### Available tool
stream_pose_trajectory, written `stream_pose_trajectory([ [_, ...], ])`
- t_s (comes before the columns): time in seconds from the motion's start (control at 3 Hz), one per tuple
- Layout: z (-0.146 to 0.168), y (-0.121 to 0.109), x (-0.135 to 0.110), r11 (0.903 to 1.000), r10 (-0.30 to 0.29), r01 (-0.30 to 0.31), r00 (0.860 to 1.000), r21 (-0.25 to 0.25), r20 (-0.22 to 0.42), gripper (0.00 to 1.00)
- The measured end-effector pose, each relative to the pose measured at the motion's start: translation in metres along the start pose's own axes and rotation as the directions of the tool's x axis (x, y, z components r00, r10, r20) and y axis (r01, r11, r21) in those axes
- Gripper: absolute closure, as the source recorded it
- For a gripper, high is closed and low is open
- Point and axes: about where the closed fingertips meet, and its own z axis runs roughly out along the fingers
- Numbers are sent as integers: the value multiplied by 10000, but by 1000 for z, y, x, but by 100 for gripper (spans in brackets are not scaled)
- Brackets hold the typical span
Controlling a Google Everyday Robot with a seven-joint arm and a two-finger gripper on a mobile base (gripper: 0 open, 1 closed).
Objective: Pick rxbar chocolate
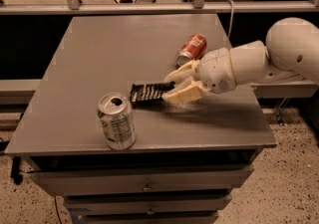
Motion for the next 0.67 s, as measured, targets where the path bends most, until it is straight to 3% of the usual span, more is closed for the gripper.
stream_pose_trajectory([
  [0.67,-10,42,13,9957,244,-254,9996,-895,-122,100],
])
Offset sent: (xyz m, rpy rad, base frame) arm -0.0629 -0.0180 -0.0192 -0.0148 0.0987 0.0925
